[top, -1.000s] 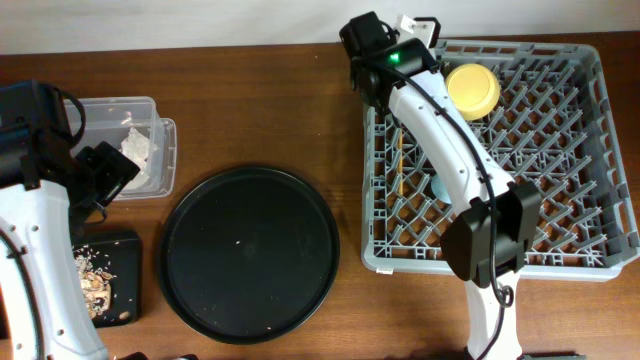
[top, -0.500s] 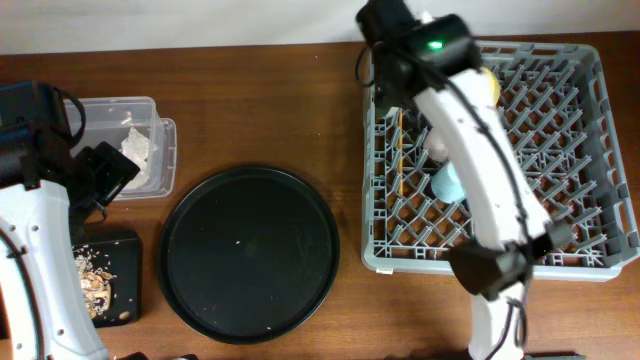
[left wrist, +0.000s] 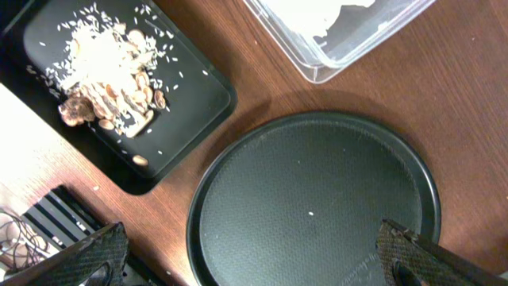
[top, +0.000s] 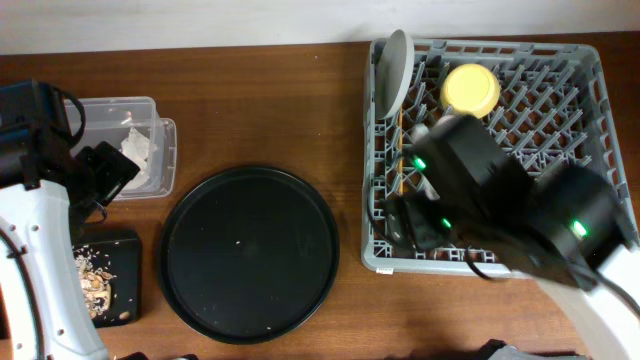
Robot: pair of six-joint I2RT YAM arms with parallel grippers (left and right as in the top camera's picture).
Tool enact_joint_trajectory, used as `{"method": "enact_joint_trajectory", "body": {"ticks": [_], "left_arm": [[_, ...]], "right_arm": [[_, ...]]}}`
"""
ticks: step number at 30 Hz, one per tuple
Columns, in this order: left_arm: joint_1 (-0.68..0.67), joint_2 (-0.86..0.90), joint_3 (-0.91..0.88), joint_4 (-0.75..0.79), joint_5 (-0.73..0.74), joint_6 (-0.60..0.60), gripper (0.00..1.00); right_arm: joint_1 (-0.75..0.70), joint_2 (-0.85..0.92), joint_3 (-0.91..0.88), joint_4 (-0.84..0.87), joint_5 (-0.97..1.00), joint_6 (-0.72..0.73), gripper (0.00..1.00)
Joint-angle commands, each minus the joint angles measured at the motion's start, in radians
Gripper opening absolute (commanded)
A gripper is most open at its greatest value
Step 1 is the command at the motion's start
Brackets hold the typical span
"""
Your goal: Sort waste into correct bins and load items into the dishwasher rack
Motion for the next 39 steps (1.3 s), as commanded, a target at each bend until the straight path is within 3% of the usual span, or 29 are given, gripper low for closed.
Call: {"method": "enact_joint_trajectory", "body": {"ticks": [1,14,17,25,28,34,36,39], "left_arm": [[0.005,-0.003,0.006,0.000,-0.001,0.005,0.99],[0.005,-0.003,0.006,0.000,0.000,0.005,0.99],[0.005,-0.003,0.006,0.000,0.000,0.005,0.99],[0.005,-0.003,0.006,0.000,-0.001,0.005,0.99],[0.005,-0.003,0.006,0.000,0.000,0.005,0.99],[0.005,-0.003,0.005,0.000,0.000,0.005,0.99],[0.006,-0.003,0.006,0.000,0.000,0.005,0.99],[0.005,-0.003,0.006,0.000,0.000,0.005,0.99]], "right_arm": [[0.006,-0.080,-0.093,-0.006,0.010,-0.010,0.98],[-0.003,-0.048,-0.098,-0.003,0.011,-0.010,0.98],[-0.106,-0.100,-0.098,-0.005,0.010,-0.010,0.98],[-0.477,-0.392,-0.129,0.054,0.018,-0.010,0.98],[-0.575,-0.609,-0.291,0.141,-0.005,-0.010,0.98],[-0.647,-0.879,-0.627,0.062,-0.004,-0.010,0.98],[-0.650,-0.926,-0.663,0.167,-0.027,-0.048,0.98],[-0.650,-0.982,-0.716,0.479,-0.171,-0.268,0.98]]}}
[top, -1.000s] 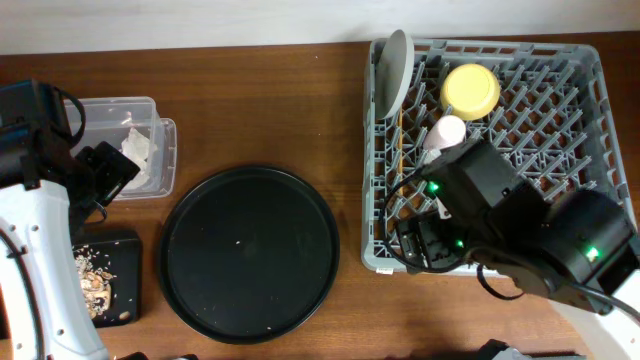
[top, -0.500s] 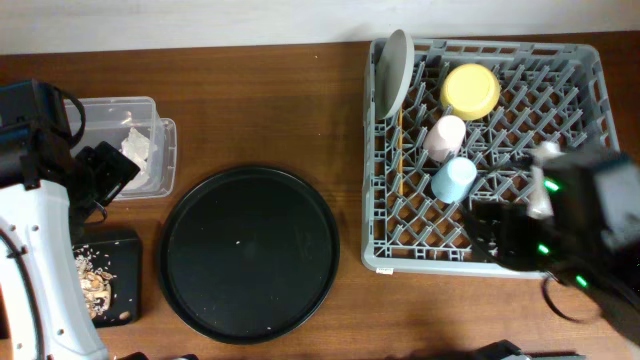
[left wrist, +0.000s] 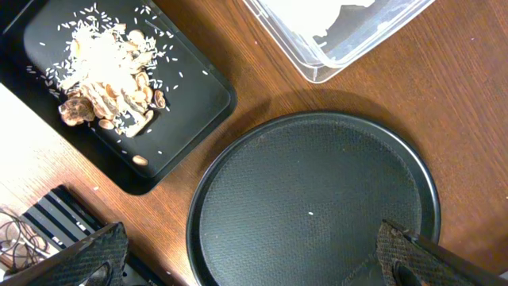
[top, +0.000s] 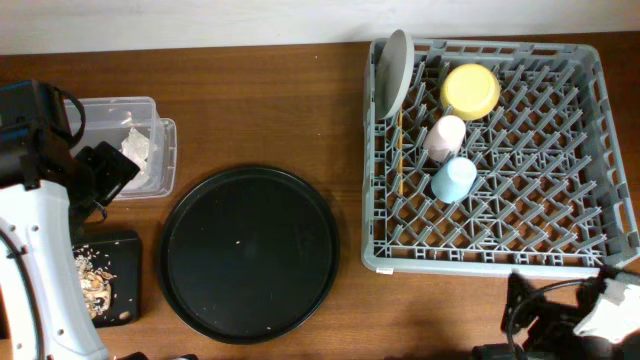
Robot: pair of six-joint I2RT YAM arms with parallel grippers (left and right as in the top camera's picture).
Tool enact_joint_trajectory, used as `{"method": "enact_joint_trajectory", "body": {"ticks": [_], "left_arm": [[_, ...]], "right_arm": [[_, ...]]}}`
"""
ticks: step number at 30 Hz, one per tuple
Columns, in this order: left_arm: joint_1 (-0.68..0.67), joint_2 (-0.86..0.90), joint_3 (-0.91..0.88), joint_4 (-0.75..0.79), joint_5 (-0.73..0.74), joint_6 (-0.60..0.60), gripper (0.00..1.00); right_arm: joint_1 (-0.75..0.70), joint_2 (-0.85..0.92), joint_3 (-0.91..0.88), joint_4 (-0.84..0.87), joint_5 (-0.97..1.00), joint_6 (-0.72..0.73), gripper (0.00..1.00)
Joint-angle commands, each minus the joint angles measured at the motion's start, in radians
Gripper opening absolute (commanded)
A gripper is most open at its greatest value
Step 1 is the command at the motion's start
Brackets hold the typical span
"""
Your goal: Sort waste into correct bins and load items into the dishwasher rack
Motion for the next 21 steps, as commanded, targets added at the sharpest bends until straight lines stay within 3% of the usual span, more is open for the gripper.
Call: {"method": "enact_joint_trajectory", "body": {"ticks": [1,3,7,9,13,15,21], "left_arm": [[0.005,-0.003,0.005,-0.001,0.000,0.005,0.99],[0.005,-0.003,0.005,-0.001,0.000,0.005,0.99],[0.005,-0.003,0.005,-0.001,0.000,0.005,0.99],[0.005,-0.003,0.005,-0.001,0.000,0.005,0.99],[0.005,-0.003,0.005,-0.001,0.000,0.005,0.99],[0.005,-0.003,0.005,-0.001,0.000,0.005,0.99],[0.005,-0.003,0.005,-0.001,0.000,0.005,0.99]], "right_arm": [[-0.008,-0.060,-0.075,0.213,-0.134,-0.210,0.99],[-0.008,-0.092,-0.169,0.299,-0.133,-0.223,0.98],[-0.009,-0.200,-0.528,0.658,-0.196,-0.216,0.98],[-0.009,-0.293,-0.765,0.927,-0.240,-0.112,0.98],[-0.009,-0.416,-1.044,1.259,-0.248,0.023,0.99],[-0.010,-0.420,-1.113,1.345,-0.253,0.017,0.98],[-0.009,-0.420,-1.221,1.379,-0.250,-0.137,0.98]]}}
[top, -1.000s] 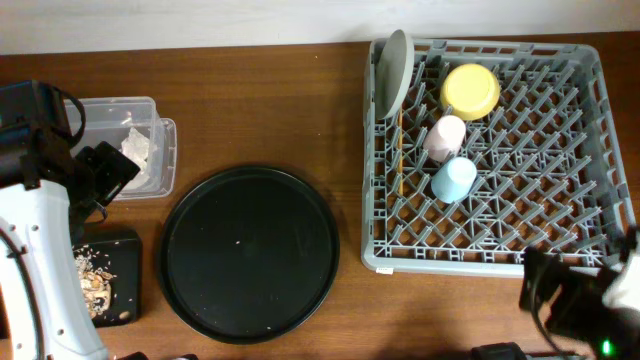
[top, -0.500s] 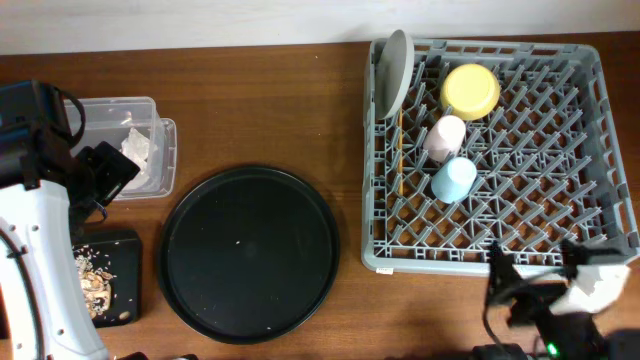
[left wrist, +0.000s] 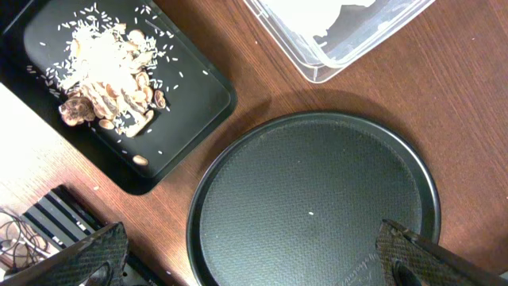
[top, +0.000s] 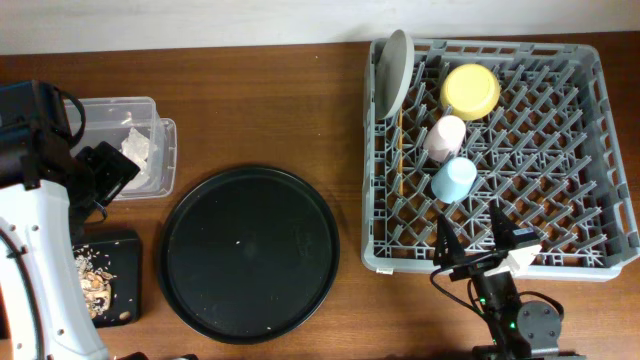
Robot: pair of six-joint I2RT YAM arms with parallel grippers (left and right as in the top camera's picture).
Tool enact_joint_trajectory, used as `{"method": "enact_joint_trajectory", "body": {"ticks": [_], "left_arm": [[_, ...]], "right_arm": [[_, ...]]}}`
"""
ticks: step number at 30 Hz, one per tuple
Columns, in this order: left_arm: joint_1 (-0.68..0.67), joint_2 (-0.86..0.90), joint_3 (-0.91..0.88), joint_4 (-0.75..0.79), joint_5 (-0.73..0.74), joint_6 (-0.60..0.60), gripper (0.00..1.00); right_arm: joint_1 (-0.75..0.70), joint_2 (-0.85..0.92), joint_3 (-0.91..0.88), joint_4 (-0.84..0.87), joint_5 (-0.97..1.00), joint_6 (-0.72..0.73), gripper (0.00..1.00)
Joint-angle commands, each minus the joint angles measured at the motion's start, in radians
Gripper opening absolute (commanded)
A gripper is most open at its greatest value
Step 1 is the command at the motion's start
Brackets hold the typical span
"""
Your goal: Sort waste into correct bins and load items into the dishwasher rack
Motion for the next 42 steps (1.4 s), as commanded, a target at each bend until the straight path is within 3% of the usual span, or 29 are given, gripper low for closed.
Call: {"method": "enact_joint_trajectory", "body": {"ticks": [1,7,9,37,39,42], "left_arm": [[0.005,-0.003,0.005,-0.001,0.000,0.005,0.99],[0.005,-0.003,0.005,-0.001,0.000,0.005,0.99],[0.005,-0.003,0.005,-0.001,0.000,0.005,0.99],[0.005,-0.003,0.001,-0.047,-0.012,0.005,0.99],[0.003,-0.031,-0.052,-0.060,-0.045,0.005,0.99],[-0.005,-0.128,-0.267,0.100,-0.079,0.005,0.99]], "right_arm": [[-0.008,-0.012,-0.037,-0.034,-0.008,-0.117,0.98],[-0.007,-0.012,-0.037,-0.119,0.209,-0.197,0.98],[-0.007,-0.012,-0.037,-0.120,0.211,-0.256,0.98],[-0.016,-0.010,-0.037,-0.119,0.207,-0.255,0.98],[-0.016,-0.010,-0.037,-0.119,0.207,-0.255,0.98],[-0.016,-0.010,-0.037,-0.119,0.207,-0.255,0.98]]}}
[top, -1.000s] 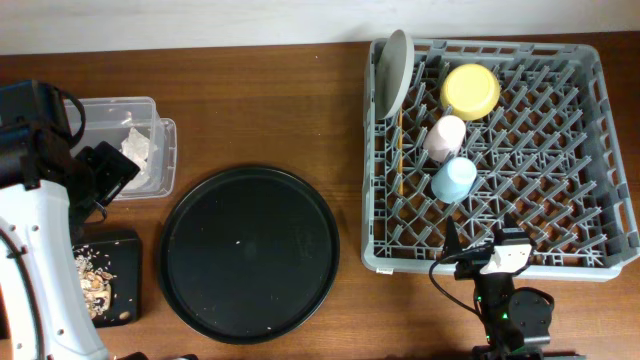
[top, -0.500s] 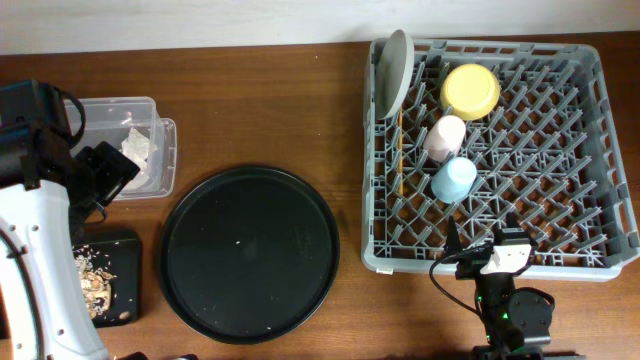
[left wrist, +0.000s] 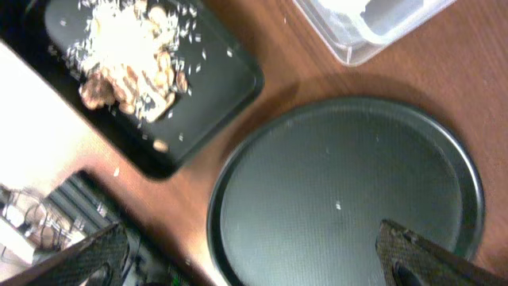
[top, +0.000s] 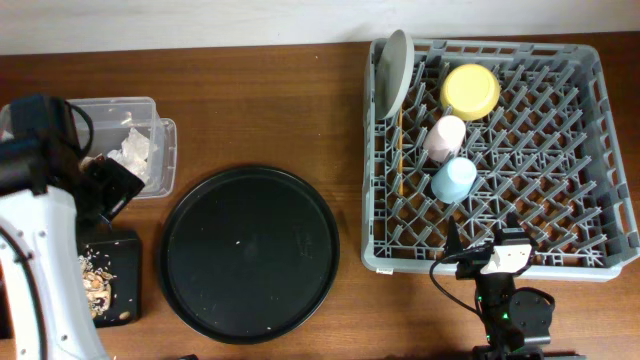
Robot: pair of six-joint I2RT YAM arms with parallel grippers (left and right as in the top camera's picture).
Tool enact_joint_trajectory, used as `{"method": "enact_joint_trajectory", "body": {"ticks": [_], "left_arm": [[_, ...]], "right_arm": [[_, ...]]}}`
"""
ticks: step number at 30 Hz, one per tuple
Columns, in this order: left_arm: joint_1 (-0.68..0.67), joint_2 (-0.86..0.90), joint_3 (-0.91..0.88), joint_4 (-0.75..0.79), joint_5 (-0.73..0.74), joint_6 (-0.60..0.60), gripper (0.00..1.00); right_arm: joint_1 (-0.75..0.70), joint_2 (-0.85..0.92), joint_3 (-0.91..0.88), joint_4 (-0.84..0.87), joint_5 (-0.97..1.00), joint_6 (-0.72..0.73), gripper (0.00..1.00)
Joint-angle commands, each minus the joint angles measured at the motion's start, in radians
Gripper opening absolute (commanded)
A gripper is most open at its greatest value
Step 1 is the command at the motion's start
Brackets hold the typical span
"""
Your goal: Sort waste into correct bins and load items into the dishwasher rack
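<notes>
The round black tray (top: 250,255) lies bare at the table's middle. The grey dishwasher rack (top: 590,150) holds a grey plate (top: 397,70), a yellow bowl (top: 471,90), a pink cup (top: 444,135) and a blue cup (top: 455,180). A clear bin (top: 150,150) holds crumpled paper. A small black bin (top: 112,285) holds rice and food scraps (left wrist: 131,59). My left gripper (left wrist: 254,270) hangs open and empty over the round tray's (left wrist: 349,199) near edge. My right gripper (top: 482,238) sits folded at the rack's front edge, its fingers apart and empty.
A thin orange utensil (top: 400,150) stands in the rack's left column. My left arm (top: 45,250) runs down the table's left edge beside both bins. The right arm's base (top: 510,315) sits just in front of the rack.
My left wrist has shifted: its view is blurred, and the food bin and round tray now sit higher and further right in it. The right gripper has settled slightly right at the rack's front edge.
First my right arm reached over the rack's front left, covering the cups. Then it was back at the table's lower right corner, with the pink and blue cups standing in the rack. It then sat folded before the rack. The left arm stayed still until now.
</notes>
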Motion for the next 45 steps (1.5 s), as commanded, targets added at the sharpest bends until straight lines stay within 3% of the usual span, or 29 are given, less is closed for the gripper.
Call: {"method": "enact_joint_trajectory", "body": {"ticks": [1,7,12,18,24,32,42,45], "left_arm": [[-0.015,-0.134,-0.255,0.189,-0.037,0.006,0.99],[-0.139,-0.413,-0.816,0.764,-0.038,0.007,0.99],[-0.304,-0.570,-1.183,1.284,-0.037,0.230,0.99],[-0.332,-0.700,-1.465,1.637,-0.038,0.287,0.99],[-0.332,-0.818,-1.625,1.812,0.078,0.509,0.99],[-0.330,-0.981,-1.633,1.482,0.030,0.552,0.99],[-0.330,-1.344,-1.632,1.479,0.040,0.559,0.99],[-0.330,-1.388,-1.632,1.479,0.041,0.636,0.99]], "right_arm": [[-0.010,-0.008,-0.008,-0.003,0.016,-0.002,0.98],[-0.010,-0.008,-0.008,-0.002,0.016,-0.002,0.98],[-0.010,-0.008,-0.008,-0.002,0.016,-0.002,0.98],[-0.010,-0.008,-0.008,-0.002,0.016,-0.002,0.98],[-0.010,-0.008,-0.008,-0.002,0.016,-0.002,0.98],[-0.010,-0.008,-0.008,-0.002,0.016,-0.002,0.98],[-0.010,-0.008,-0.008,-0.002,0.016,-0.002,0.98],[-0.010,-0.008,-0.008,-0.003,0.016,-0.002,0.98]]}}
